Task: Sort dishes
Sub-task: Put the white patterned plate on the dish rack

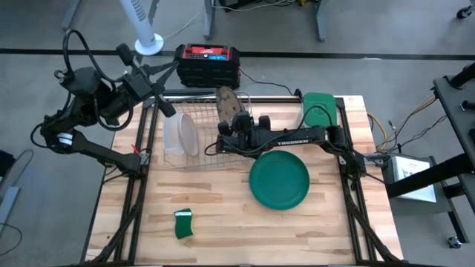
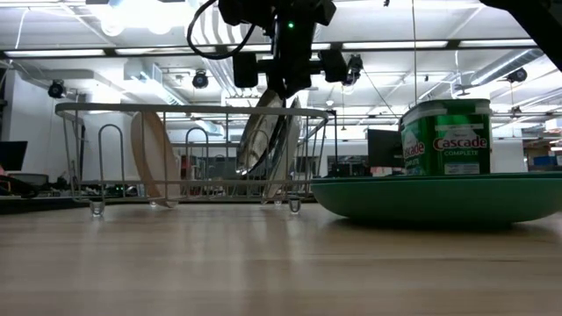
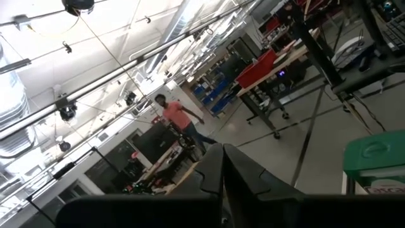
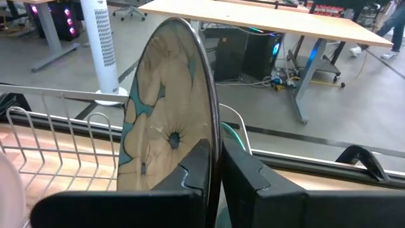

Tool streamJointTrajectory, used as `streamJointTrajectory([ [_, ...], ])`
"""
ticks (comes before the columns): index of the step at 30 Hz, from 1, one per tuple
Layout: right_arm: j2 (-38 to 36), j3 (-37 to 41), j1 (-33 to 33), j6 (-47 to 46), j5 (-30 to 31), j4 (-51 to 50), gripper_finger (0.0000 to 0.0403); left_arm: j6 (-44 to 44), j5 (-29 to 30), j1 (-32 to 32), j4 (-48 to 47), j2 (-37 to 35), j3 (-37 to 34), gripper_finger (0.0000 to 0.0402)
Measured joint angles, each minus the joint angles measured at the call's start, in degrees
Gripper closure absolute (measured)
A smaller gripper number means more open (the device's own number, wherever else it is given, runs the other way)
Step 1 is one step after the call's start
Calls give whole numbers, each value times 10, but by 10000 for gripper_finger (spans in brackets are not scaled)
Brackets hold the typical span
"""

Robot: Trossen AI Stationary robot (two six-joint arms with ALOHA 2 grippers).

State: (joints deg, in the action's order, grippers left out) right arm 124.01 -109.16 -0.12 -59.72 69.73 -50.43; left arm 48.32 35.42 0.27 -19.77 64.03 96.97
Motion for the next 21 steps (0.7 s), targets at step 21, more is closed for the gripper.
streamJointTrajectory([
  [21,0,0,0,12,5,3,369,6,0,0,0,0,0,401],
])
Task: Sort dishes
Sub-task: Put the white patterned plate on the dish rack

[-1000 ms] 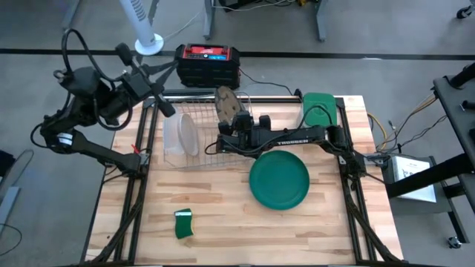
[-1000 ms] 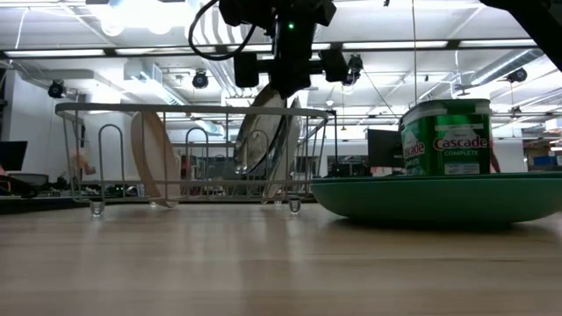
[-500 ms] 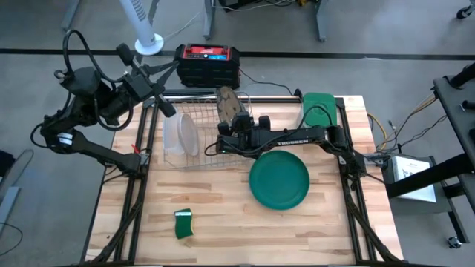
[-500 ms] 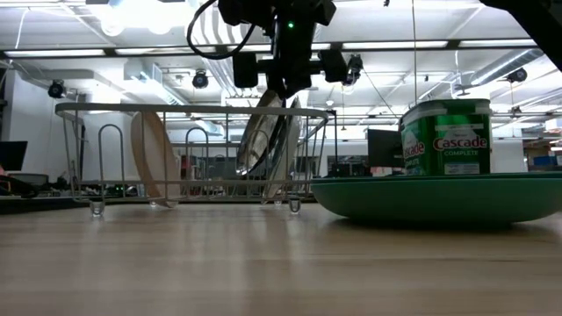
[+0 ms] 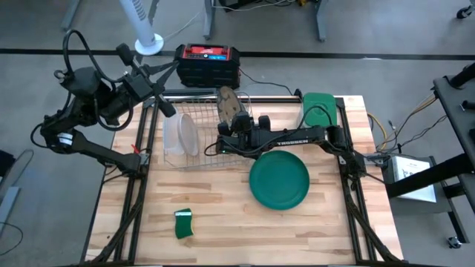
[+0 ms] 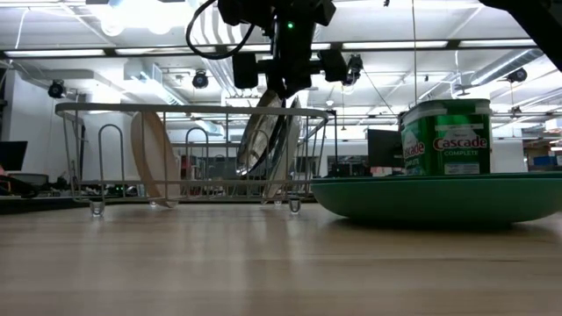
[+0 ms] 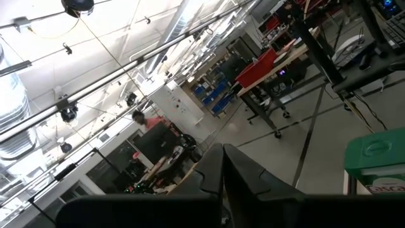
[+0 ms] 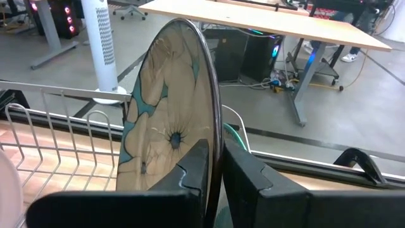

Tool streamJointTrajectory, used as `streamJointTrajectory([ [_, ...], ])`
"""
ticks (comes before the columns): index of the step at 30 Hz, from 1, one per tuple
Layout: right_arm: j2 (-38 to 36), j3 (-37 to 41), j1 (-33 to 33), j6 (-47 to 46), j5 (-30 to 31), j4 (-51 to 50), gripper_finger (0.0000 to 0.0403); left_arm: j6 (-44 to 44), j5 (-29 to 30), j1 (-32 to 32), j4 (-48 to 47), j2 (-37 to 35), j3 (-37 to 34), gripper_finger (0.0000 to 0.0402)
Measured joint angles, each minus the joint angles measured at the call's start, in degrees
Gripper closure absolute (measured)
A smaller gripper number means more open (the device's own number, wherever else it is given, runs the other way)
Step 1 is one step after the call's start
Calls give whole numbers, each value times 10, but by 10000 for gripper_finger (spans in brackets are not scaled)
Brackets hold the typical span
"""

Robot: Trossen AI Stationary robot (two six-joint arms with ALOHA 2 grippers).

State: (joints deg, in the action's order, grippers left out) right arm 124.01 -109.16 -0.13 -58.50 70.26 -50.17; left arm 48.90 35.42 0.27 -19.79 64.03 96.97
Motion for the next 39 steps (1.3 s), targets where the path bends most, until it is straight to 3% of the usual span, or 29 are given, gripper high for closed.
streamJointTrajectory([
  [39,0,0,-8,-4,-1,2,368,1,0,0,0,0,0,401],
])
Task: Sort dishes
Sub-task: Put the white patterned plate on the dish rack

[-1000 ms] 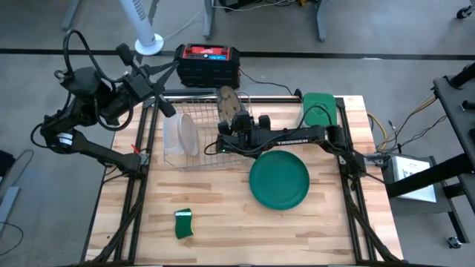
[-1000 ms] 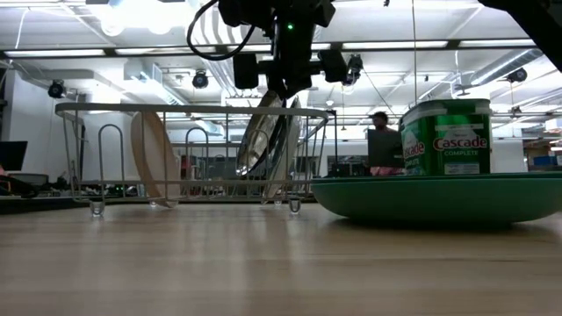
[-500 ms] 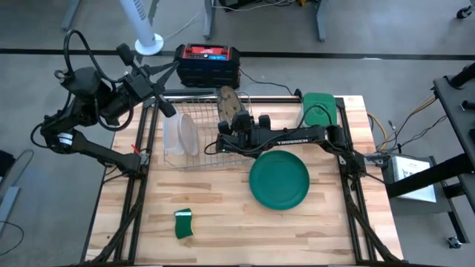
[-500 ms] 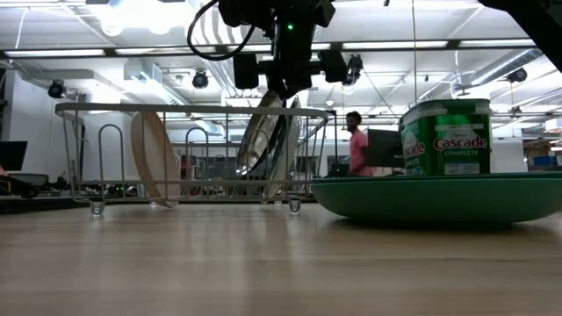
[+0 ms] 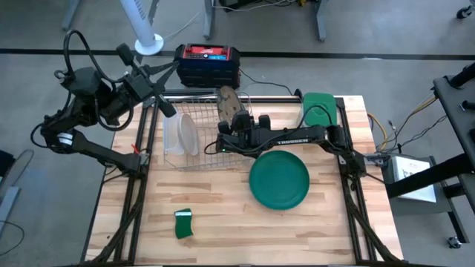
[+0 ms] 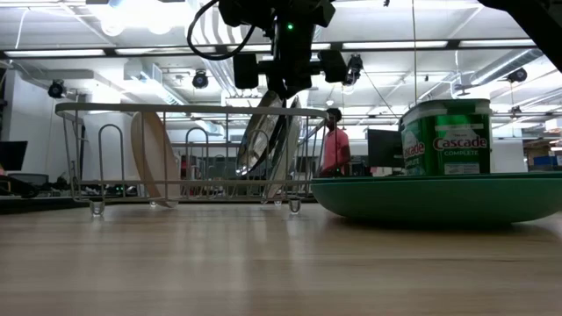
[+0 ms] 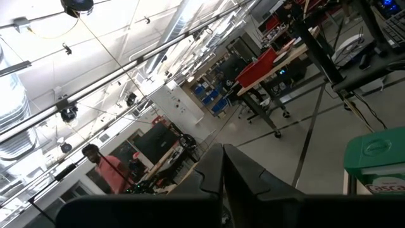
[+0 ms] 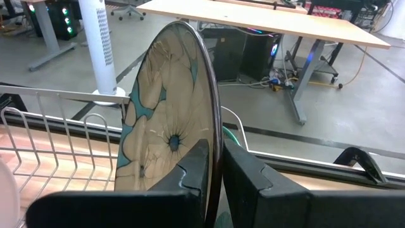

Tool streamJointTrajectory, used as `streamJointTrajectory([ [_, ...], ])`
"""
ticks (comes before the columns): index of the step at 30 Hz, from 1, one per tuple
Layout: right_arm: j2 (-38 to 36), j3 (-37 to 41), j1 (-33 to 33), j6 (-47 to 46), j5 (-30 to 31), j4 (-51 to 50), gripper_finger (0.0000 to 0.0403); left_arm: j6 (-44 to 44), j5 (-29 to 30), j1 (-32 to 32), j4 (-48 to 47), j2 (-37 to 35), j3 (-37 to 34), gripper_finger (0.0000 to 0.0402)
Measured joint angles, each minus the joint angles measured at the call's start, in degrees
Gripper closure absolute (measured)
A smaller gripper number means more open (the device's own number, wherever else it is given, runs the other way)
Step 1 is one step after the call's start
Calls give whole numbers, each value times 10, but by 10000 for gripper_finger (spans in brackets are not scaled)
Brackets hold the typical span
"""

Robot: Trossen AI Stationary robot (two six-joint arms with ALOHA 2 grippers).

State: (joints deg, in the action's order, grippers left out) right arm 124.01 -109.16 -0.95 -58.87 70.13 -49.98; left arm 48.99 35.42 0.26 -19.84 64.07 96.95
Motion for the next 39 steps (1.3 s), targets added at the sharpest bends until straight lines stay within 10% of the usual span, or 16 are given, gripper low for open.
streamJointTrajectory([
  [39,0,0,-5,36,-21,11,263,0,0,0,1,15,0,401],
])
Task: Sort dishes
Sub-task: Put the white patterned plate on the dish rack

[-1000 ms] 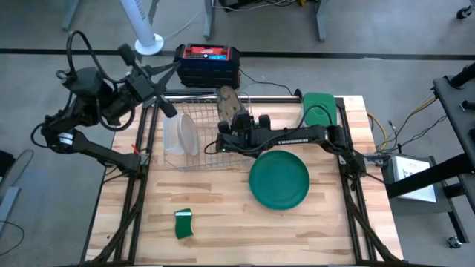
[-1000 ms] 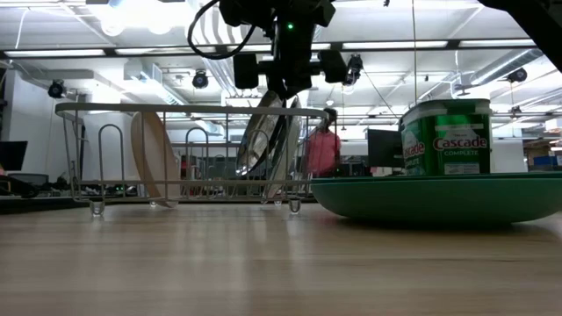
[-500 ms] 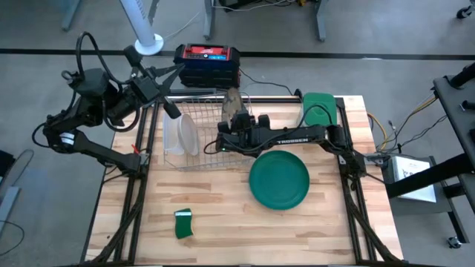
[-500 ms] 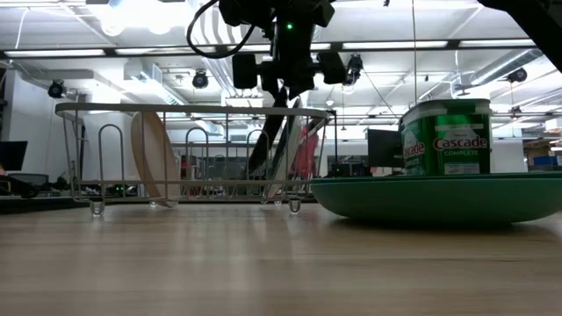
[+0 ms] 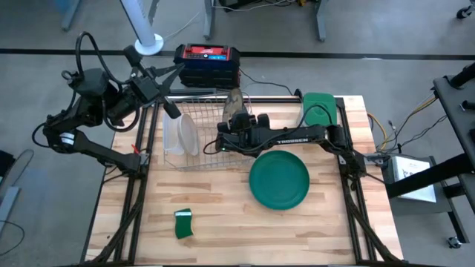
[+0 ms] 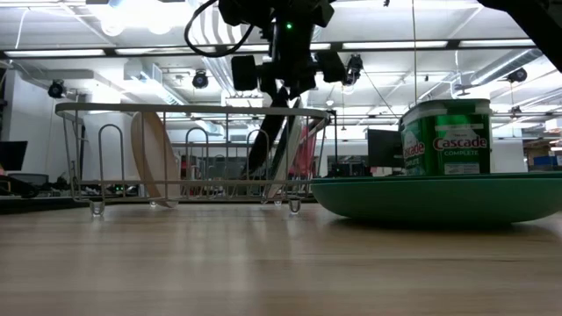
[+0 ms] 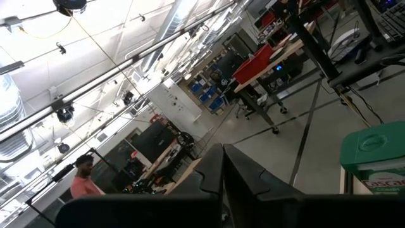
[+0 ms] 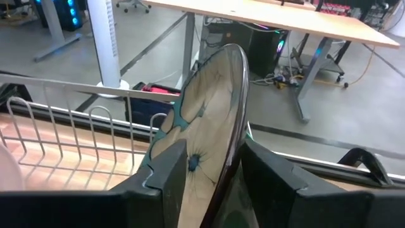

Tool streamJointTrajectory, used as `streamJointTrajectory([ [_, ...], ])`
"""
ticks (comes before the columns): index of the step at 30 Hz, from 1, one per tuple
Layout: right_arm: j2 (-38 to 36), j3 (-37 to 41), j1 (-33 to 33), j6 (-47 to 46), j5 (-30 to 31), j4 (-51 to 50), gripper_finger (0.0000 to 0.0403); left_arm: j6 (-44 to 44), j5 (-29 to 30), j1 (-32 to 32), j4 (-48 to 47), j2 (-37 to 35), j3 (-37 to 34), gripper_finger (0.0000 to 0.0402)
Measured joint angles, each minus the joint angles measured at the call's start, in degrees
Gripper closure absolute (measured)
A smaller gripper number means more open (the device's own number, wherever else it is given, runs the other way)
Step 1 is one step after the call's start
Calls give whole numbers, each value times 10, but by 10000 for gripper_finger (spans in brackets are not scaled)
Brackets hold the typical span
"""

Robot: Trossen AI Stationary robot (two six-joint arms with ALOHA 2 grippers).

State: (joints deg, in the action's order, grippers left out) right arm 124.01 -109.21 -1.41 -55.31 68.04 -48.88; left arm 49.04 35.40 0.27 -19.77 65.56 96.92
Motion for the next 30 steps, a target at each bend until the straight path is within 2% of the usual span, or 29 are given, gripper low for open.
streamJointTrajectory([
  [4,0,0,0,47,-1,0,268,0,0,0,0,0,0,401],
  [8,0,0,0,56,-1,0,269,0,0,0,0,0,0,402],
  [20,0,0,0,124,-23,3,233,0,0,0,0,0,0,401],
  [30,0,0,0,175,-28,3,217,0,0,0,-1,0,0,401],
])
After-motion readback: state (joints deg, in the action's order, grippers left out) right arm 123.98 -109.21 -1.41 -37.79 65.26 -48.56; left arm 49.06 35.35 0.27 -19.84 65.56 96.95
